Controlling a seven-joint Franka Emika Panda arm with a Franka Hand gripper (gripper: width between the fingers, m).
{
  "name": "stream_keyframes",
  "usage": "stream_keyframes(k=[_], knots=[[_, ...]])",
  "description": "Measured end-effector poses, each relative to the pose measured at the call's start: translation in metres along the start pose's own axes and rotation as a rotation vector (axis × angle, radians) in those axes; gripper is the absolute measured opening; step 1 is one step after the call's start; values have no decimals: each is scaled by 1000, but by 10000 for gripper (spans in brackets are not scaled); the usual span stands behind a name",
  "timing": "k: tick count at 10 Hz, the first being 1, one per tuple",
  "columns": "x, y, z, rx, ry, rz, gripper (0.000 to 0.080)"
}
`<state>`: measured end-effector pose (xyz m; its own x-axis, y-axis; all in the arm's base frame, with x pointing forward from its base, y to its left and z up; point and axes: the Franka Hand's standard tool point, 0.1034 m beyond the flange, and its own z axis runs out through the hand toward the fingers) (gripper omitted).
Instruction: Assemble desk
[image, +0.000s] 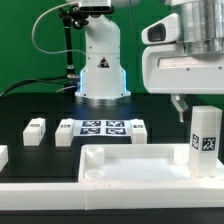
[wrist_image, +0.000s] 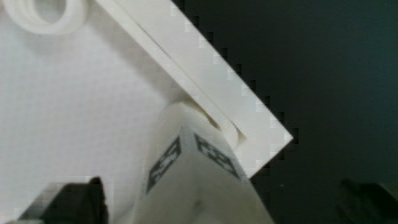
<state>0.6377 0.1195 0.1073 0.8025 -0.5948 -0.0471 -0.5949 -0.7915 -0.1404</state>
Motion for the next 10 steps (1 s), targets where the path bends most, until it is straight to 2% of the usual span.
stream_keyframes(k=[2,4,5,6,7,8,9,10], knots=[[1,1,0,-1,1,-131,648],[11,7,-3,-25,27,-493,648],[12,3,-2,-40,60,-607,648],[11,2,-2,-33,57,-572,563],[11,3,-2,-33,57,-565,427],[11,2,-2,-32,57,-546,427],[12,4,-2,-31,59,-482,291],[13,4,-2,-29,60,-392,291]])
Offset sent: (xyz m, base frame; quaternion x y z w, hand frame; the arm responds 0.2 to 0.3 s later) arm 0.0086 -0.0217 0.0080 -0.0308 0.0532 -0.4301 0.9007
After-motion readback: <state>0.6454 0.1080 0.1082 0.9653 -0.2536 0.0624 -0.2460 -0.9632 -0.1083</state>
